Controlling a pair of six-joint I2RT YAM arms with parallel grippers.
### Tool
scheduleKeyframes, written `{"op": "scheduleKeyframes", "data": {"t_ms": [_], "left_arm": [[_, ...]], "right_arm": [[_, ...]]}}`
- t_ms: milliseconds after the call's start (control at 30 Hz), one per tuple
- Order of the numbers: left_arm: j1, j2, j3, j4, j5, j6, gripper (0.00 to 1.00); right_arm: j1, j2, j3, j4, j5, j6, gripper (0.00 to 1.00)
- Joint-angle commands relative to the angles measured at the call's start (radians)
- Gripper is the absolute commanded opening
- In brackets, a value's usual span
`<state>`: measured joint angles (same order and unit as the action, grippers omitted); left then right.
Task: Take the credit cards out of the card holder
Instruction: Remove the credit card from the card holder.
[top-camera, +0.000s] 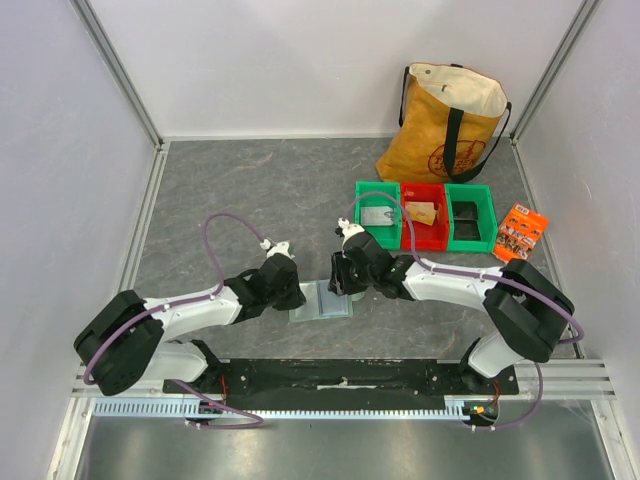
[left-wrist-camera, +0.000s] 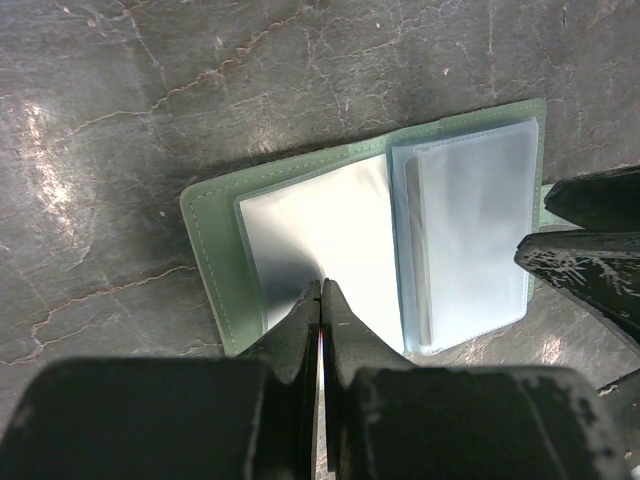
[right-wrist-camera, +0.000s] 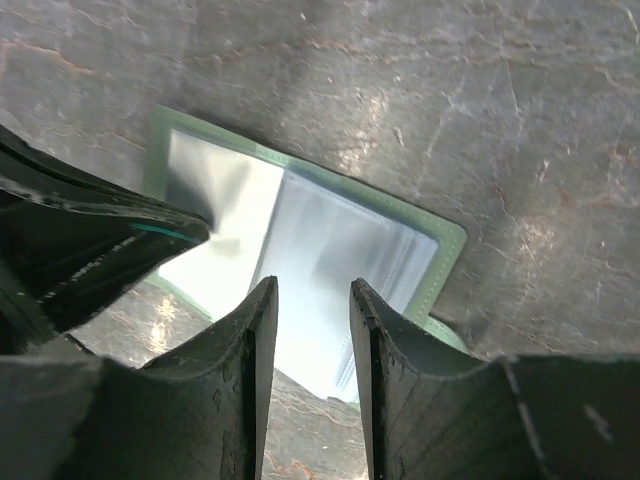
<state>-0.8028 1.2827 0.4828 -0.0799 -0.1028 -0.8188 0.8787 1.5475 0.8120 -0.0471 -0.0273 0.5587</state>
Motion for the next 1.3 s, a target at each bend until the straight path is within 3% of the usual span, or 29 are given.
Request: {"op": "scheduleKeyframes", "data": {"t_ms": [0, 800, 1267], "left_arm": [[-0.003, 0.012, -0.016, 0.003, -0.02, -0.023, 0.04], [-0.003, 0.01, -0.019, 0.008, -0.009, -0.022, 0.04], [-0.001, 0.012, -0.019, 0.015, 0.002, -0.022, 0.04]], "right_arm": [[-0.001, -0.023, -0.02, 0.007, 0.041, 0.027, 0.43], [0.0, 0.011, -0.033, 0.033, -0.006, 0.043, 0.48], [-0.001, 0.003, -0.034, 0.075, -0.074, 0.047, 0.38]]}}
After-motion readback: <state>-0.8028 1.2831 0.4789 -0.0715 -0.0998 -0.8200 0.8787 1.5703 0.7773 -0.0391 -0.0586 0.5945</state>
